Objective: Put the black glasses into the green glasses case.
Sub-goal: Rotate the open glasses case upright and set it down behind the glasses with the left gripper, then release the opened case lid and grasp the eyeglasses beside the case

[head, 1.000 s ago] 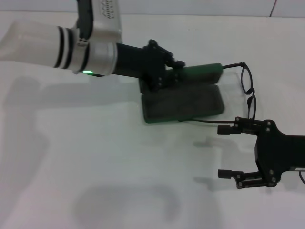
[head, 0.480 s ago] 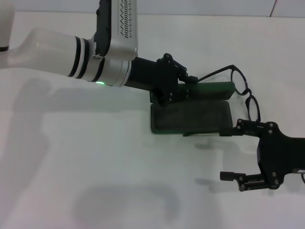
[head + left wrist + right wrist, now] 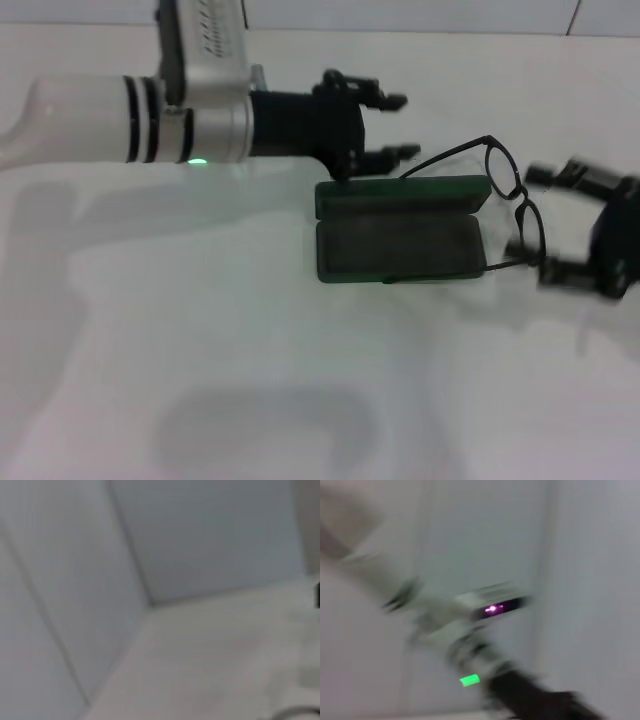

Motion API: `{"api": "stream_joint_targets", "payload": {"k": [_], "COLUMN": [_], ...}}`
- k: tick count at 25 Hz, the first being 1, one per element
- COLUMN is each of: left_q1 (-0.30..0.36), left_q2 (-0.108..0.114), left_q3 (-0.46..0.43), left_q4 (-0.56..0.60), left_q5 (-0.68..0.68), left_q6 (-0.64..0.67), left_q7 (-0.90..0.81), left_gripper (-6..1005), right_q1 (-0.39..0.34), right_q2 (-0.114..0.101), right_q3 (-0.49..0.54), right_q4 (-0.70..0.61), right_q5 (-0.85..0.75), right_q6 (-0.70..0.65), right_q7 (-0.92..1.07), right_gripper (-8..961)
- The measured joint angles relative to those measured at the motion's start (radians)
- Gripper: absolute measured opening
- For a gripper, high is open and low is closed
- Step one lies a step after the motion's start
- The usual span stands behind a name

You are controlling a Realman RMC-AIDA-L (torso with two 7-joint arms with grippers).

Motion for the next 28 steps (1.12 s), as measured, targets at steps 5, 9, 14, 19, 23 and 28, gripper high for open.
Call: {"api": "stream_joint_targets", "payload": {"k": [5, 9, 14, 19, 23, 28], "left_q1": [0.068, 0.084, 0.111, 0.108, 0.106, 0.111], "left_q2": [0.003, 0.004, 0.001, 0.000, 0.005, 0.006], "left_q3": [0.000, 0.000, 0.000, 0.000, 0.000, 0.000], "left_q4": [0.000, 0.003, 0.011, 0.013, 0.004, 0.002], "left_q5": [-0.211, -0.236, -0.259, -0.258, -0.251, -0.239], "left_q6": [0.050, 0.058, 0.053, 0.045, 0.045, 0.045], "left_q7": [-0.093, -0.205, -0.258, -0.285, -0.327, -0.333], "left_gripper": [558, 559, 557, 555, 553, 554], "right_q1": [-0.032, -0.064, -0.071, -0.068, -0.053, 0.021], "right_q2": [0.004, 0.014, 0.080, 0.090, 0.076, 0.036], "right_q3": [0.150, 0.149, 0.149, 0.146, 0.127, 0.113], "right_q4": [-0.067, -0.230, -0.311, -0.296, -0.390, -0.552], "right_q5": [-0.008, -0.106, -0.220, -0.221, -0.318, -0.576], "right_q6": [0.071, 0.234, 0.384, 0.448, 0.445, 0.362], "right_q7": [0.184, 0.423, 0.523, 0.576, 0.770, 1.150], "right_gripper": [807, 807, 808, 807, 801, 793]}}
